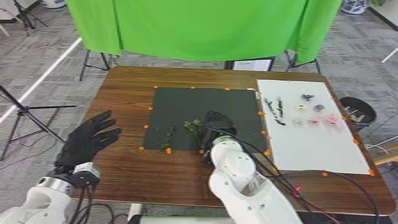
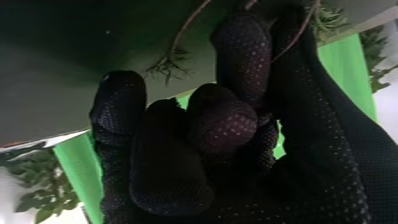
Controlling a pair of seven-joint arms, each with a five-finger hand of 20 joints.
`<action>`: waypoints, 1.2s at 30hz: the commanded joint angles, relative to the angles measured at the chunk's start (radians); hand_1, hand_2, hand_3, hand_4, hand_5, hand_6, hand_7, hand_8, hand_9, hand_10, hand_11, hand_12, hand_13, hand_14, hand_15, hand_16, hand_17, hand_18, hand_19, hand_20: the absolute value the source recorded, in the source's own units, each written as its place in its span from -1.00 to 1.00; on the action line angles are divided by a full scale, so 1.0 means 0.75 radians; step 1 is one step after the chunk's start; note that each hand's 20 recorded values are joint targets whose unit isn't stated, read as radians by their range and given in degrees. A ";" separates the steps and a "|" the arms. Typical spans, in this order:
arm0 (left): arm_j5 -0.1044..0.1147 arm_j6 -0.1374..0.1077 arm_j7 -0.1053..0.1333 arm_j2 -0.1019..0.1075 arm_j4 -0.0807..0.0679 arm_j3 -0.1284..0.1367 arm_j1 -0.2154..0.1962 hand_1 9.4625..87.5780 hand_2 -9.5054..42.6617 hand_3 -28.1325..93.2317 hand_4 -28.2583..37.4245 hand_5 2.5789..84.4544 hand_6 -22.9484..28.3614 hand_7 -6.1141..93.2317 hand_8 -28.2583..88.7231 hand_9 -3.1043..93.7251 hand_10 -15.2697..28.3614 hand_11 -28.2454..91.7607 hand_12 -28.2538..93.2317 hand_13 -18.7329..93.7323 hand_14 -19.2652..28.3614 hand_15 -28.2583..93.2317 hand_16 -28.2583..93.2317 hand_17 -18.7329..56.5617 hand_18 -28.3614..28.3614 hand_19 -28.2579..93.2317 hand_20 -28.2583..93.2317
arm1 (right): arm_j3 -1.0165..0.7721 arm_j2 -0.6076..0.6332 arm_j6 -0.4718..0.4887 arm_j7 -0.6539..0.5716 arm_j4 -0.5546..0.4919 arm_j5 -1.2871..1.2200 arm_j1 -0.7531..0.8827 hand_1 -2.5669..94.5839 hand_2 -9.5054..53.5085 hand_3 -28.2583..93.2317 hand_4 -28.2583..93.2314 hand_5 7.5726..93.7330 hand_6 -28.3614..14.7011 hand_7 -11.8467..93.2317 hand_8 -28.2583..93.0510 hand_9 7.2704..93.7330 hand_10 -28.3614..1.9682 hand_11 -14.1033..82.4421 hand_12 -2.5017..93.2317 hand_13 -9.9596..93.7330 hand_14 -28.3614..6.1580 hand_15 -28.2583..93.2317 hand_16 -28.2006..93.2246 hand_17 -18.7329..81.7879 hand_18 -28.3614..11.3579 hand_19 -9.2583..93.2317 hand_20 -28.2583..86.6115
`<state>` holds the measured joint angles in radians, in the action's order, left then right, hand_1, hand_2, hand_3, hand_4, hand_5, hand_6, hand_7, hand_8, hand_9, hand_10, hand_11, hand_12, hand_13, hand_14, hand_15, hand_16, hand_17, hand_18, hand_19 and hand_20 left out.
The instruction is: Arrange flowers
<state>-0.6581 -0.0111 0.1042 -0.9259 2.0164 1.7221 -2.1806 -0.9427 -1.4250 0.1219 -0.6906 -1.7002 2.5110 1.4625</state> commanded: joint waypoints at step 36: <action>-0.010 0.010 -0.004 -0.040 0.031 0.068 -0.096 -0.59 -0.77 0.65 -1.00 -0.33 0.11 -0.43 -0.73 -0.42 0.31 -0.06 -0.29 -0.25 0.56 0.16 -0.61 -0.70 0.79 0.24 -0.44 | -0.200 0.504 0.023 -0.137 -0.074 -0.182 -0.239 -0.59 -1.00 0.70 -1.00 0.31 0.12 0.04 -0.72 0.40 0.02 0.51 -0.03 0.48 0.02 0.83 -0.01 -0.05 -0.59 0.78 0.02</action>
<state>-0.6624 -0.0094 0.1064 -0.9441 2.0344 1.7670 -2.2345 -1.0259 -1.1451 0.0797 -0.7482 -1.8098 2.4037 1.3408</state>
